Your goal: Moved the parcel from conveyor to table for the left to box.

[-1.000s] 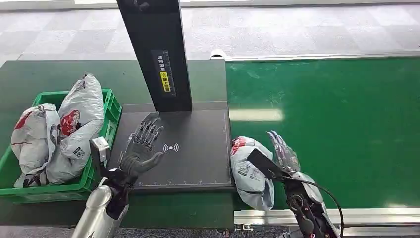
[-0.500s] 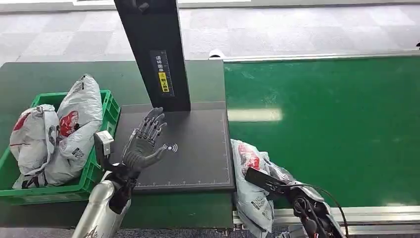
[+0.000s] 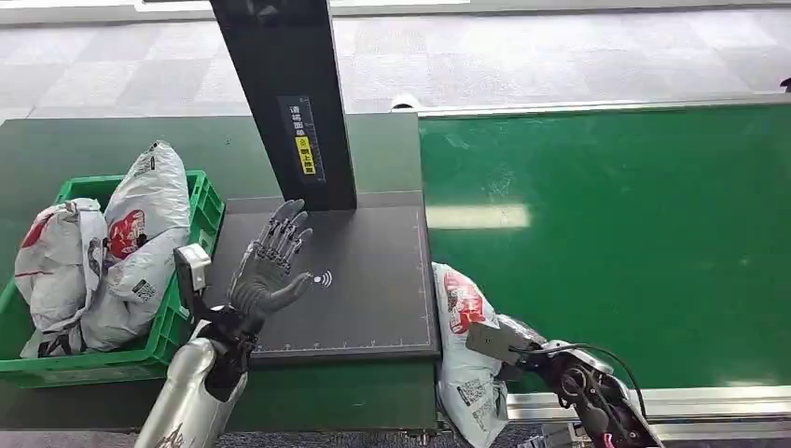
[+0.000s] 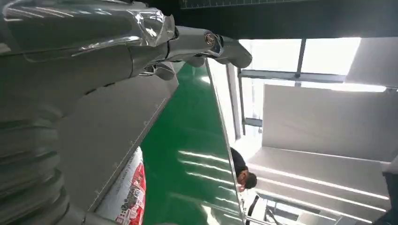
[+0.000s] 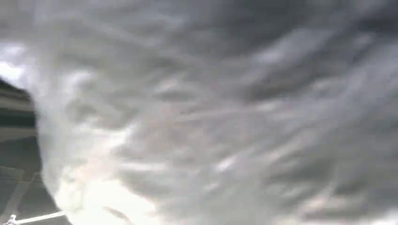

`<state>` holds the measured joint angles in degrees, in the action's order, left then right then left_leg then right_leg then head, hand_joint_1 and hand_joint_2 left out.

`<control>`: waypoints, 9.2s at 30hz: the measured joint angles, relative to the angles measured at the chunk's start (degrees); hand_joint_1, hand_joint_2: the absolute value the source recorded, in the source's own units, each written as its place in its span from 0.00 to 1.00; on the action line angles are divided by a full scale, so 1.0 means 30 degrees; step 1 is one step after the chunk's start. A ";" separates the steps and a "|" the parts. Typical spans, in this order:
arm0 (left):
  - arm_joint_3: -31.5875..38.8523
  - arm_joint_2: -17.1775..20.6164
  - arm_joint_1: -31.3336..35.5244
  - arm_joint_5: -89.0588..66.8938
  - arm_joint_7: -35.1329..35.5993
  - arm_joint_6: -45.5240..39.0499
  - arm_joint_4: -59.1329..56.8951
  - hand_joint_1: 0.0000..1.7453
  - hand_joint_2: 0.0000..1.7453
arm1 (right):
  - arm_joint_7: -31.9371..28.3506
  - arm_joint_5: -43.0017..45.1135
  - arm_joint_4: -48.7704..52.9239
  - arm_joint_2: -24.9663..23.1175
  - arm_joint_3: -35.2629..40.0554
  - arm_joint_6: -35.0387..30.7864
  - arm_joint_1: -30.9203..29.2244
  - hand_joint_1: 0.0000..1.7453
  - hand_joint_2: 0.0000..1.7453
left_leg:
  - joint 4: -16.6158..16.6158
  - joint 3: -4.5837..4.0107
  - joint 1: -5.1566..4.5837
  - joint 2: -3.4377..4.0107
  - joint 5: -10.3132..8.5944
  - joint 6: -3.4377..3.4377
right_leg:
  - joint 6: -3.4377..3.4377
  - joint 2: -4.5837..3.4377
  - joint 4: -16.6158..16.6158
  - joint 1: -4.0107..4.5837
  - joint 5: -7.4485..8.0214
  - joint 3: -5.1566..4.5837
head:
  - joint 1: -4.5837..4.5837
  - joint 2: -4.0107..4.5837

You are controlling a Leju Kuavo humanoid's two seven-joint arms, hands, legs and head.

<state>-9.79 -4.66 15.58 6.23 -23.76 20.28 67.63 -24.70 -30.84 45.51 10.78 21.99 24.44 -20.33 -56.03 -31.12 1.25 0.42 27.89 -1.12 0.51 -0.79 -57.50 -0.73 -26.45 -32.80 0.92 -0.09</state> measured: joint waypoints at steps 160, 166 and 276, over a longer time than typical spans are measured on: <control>-0.0114 0.0801 -0.0743 -0.7734 0.0693 -0.3654 0.0503 0.00 1.00 | -0.1399 0.6630 0.3861 -0.3111 -0.3286 -0.3505 0.0059 0.00 1.00 | 0.0012 -0.0111 -0.0022 -0.0107 -0.0038 -0.0011 | -0.0020 0.0115 -0.0024 -0.0022 0.0013 -0.0085 | 0.0007 0.0000; -0.1881 0.1151 -0.0612 -1.3023 0.3586 -0.4736 -0.0212 0.00 1.00 | -0.0997 0.6454 0.3868 -0.3009 -0.3395 -0.3585 -0.0017 0.00 1.00 | 0.0013 -0.0108 -0.0021 -0.0113 -0.0039 -0.0012 | -0.0021 0.0116 -0.0024 -0.0021 0.0014 -0.0086 | 0.0007 0.0000; -0.6921 0.1821 0.1764 -1.6014 -0.0335 -0.4962 -0.0379 1.00 1.00 | -0.0189 0.6461 0.5683 -0.1960 -0.4350 -0.3636 0.1728 0.00 1.00 | 0.0011 -0.0138 -0.0022 -0.0127 -0.0038 -0.0011 | -0.0020 0.0119 -0.0020 -0.0023 0.0013 -0.0105 | 0.0000 0.0000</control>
<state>-30.56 0.81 20.87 -41.81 -24.76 5.40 66.49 -25.27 -11.45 62.55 4.90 8.94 13.53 -15.15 -56.00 -31.53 1.19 0.04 27.78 -1.15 0.45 -0.43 -57.56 -0.80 -26.41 -33.11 0.92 -0.09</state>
